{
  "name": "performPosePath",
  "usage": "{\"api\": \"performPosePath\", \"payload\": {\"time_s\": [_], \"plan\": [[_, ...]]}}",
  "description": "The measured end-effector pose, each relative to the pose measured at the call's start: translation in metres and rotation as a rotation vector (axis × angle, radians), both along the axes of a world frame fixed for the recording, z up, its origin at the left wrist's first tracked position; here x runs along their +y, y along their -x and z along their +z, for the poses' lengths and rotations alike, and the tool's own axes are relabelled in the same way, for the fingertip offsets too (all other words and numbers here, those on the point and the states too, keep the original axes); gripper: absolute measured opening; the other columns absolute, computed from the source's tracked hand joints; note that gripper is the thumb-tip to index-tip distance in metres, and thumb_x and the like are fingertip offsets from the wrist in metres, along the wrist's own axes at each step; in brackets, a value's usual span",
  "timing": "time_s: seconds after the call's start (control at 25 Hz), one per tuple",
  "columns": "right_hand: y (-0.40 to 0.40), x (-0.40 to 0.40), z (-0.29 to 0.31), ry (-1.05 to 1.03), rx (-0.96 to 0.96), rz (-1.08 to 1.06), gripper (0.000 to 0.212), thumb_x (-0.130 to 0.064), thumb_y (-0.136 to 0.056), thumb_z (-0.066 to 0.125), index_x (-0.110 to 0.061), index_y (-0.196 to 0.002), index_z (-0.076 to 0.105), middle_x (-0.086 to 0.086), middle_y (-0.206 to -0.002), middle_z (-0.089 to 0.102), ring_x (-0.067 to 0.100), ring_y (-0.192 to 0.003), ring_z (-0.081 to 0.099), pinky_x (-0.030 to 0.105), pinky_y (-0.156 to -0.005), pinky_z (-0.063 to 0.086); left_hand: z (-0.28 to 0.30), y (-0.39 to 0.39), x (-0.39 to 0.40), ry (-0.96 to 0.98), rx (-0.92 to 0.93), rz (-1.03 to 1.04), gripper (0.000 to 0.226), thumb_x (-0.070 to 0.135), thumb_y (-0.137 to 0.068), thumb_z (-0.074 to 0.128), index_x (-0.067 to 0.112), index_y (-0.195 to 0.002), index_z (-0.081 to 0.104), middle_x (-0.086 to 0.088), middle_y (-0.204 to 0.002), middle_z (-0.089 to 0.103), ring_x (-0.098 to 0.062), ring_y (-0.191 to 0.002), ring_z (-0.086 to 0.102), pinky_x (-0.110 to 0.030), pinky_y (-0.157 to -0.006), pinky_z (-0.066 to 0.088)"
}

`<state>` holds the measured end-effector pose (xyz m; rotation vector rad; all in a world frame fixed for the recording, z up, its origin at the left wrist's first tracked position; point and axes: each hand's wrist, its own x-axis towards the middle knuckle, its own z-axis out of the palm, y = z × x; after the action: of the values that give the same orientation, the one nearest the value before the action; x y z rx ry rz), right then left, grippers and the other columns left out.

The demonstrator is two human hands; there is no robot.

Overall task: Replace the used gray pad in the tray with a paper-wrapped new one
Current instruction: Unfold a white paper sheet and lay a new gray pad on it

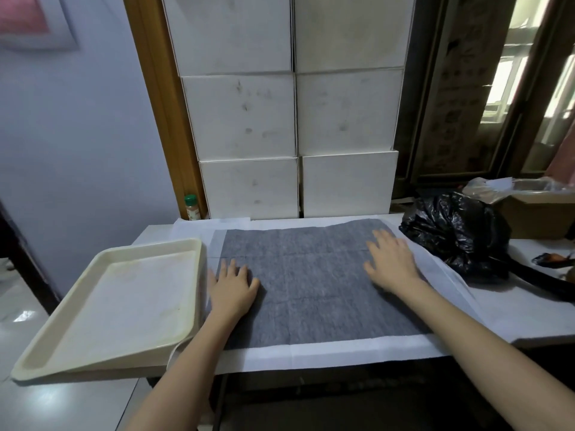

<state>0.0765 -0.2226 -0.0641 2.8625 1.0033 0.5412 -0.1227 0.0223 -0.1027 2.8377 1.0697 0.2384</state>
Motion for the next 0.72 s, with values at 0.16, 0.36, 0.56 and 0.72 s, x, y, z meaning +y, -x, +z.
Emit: {"api": "performPosePath", "payload": {"time_s": [0.16,0.36,0.56,0.72], "plan": [[-0.002,0.035,-0.026,0.015,0.396,0.059,0.061,-0.047,-0.098,0.021,-0.019,-0.151,0.009,0.003,-0.160,0.000,0.018,-0.148,-0.004,0.039,-0.119,-0.001,0.000,-0.019,-0.005,0.100,0.028,-0.087,0.055,0.047,-0.099,0.019,0.029,-0.151,0.017,-0.001,-0.161,0.005,-0.024,-0.149,-0.004,-0.050,-0.119,-0.006],[-0.012,0.027,-0.051,-0.020,0.521,0.016,0.061,-0.050,-0.098,0.017,-0.020,-0.151,0.006,0.002,-0.160,-0.002,0.016,-0.147,-0.004,0.041,-0.120,-0.003,-0.011,-0.018,0.004,0.145,0.075,-0.085,0.056,0.051,-0.098,0.019,0.033,-0.150,0.015,0.002,-0.161,0.003,-0.022,-0.149,-0.002,-0.048,-0.120,-0.005],[0.003,0.031,-0.053,-0.041,0.506,0.011,0.062,-0.050,-0.098,0.018,-0.020,-0.151,0.006,0.002,-0.160,-0.001,0.017,-0.147,-0.002,0.040,-0.119,-0.003,-0.011,-0.009,0.014,0.111,0.053,-0.086,0.052,0.048,-0.099,0.021,0.035,-0.149,0.019,0.003,-0.161,0.008,-0.019,-0.149,0.003,-0.045,-0.120,0.001],[0.013,0.037,-0.055,-0.037,0.492,0.014,0.062,-0.050,-0.098,0.018,-0.021,-0.151,0.006,0.002,-0.160,0.000,0.017,-0.147,-0.002,0.041,-0.120,-0.003,-0.012,0.004,0.019,0.110,0.078,-0.093,0.053,0.049,-0.099,0.019,0.036,-0.150,0.015,0.003,-0.161,0.005,-0.019,-0.149,0.001,-0.045,-0.121,0.000]]}}
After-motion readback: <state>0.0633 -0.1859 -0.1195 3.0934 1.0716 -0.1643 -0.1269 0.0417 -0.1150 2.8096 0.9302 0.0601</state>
